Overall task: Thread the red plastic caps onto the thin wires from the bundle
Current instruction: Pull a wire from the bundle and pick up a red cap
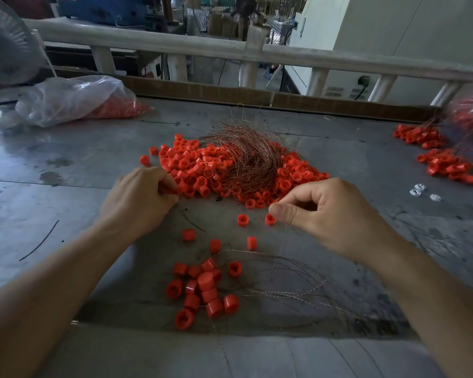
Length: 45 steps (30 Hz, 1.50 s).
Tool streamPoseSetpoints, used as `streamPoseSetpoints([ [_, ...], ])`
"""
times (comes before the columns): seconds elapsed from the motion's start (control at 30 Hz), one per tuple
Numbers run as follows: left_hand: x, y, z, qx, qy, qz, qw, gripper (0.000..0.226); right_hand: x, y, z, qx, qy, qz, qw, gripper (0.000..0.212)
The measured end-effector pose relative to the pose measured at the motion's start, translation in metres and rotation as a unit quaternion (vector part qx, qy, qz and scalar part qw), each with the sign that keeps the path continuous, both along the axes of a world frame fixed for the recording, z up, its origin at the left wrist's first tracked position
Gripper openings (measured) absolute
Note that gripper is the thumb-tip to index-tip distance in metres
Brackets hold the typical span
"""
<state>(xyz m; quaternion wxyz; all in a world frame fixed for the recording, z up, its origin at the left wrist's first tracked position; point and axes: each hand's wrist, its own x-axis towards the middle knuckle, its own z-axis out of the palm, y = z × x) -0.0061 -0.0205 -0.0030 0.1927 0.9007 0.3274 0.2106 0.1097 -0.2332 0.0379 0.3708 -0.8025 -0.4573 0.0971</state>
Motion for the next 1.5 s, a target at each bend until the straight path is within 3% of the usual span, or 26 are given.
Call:
streamPoseSetpoints([
  [0.1,-0.001,-0.001,0.002,-0.004,-0.014,0.005,1.0,0.01,0.006,0.001,-0.002,0.008,-0.013,-0.029,0.999,0.016],
  [0.27,-0.004,-0.019,0.013,-0.036,-0.117,-0.048,0.991,0.021,0.014,0.001,-0.013,-0.022,-0.078,-0.054,0.995,0.008],
  [0.47,-0.003,-0.048,0.006,-0.018,-0.107,-0.19,0.976,0.015,0.018,0.017,-0.025,-0.052,-0.18,0.0,0.982,0.033],
  [0.73,-0.003,-0.045,0.006,-0.022,-0.104,-0.209,0.972,0.031,0.022,0.029,-0.04,-0.099,-0.22,0.048,0.969,0.055],
  [1.07,-0.005,-0.046,0.006,-0.03,-0.12,-0.218,0.968,0.034,0.013,0.023,-0.032,0.004,-0.22,0.038,0.975,0.036],
  [1.23,-0.004,-0.051,0.012,-0.11,-0.183,-0.262,0.941,0.016,0.002,0.02,-0.027,0.041,-0.27,0.074,0.959,0.029],
  [1.4,-0.008,-0.056,0.014,-0.184,-0.219,-0.305,0.908,0.021,-0.003,0.018,-0.027,0.048,-0.28,0.108,0.953,0.027],
  [1.5,-0.008,-0.056,0.015,-0.28,-0.235,-0.333,0.869,0.023,-0.005,0.017,-0.027,0.058,-0.287,0.121,0.948,0.026],
])
